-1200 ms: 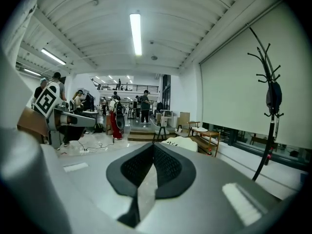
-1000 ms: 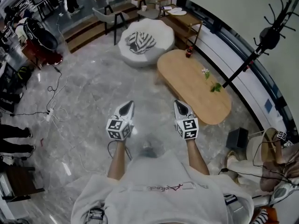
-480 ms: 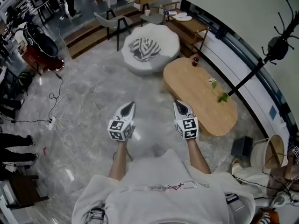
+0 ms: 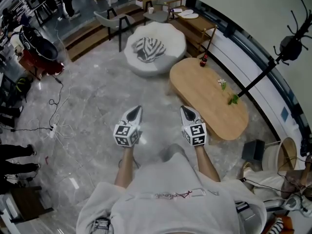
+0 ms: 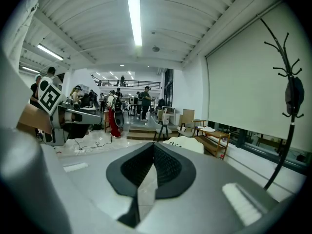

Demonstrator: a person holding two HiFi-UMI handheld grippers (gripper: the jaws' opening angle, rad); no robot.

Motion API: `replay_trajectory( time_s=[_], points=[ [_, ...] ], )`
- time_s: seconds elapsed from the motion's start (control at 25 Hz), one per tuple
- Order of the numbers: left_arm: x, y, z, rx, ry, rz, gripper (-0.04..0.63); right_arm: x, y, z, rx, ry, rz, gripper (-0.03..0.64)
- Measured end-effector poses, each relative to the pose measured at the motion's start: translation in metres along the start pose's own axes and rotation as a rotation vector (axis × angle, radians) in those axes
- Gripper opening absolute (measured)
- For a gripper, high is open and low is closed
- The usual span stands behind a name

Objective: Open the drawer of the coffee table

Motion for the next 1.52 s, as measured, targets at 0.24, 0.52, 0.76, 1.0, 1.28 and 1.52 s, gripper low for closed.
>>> replay_trajectory(
  time_s=[0.24,0.52,0.76,1.0,1.28,1.52],
  points=[
    [0.002,0.003,-0.01,-0.01,-0.007,0.001,0.0,0.003,0.001,-0.006,0.004,0.004,0.004,0.005],
    [-0.004,0.022,-0.008,-0.006,0.005,0.0,0.0,0.013,0.017,-0.009,0.01,0.014,0.012,0.005],
    [-0.017,0.045,-0.006,-0.009,0.01,0.007,0.0,0.023,0.045,-0.012,0.009,0.015,0.025,0.005],
    [-0.042,0.085,-0.001,-0.035,0.0,0.008,0.0,0.043,0.088,-0.012,-0.002,0.033,0.033,0.005],
    [-0.07,0.155,0.037,-0.028,0.008,-0.002,0.0,0.091,0.15,0.018,0.012,0.021,0.046,0.005],
    [-0.089,0.222,0.062,-0.041,0.013,-0.016,0.0,0.14,0.203,0.037,0.018,0.025,0.053,0.005]
  ],
)
Point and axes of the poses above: the fingertips, and each gripper's own axes: y forward along the fingers, x to its right, z out of its top, the point moved 4 cm from there along -y, backward along the fingers, and after that the axes turned 4 degrees about -y, right-handed, at the moved point
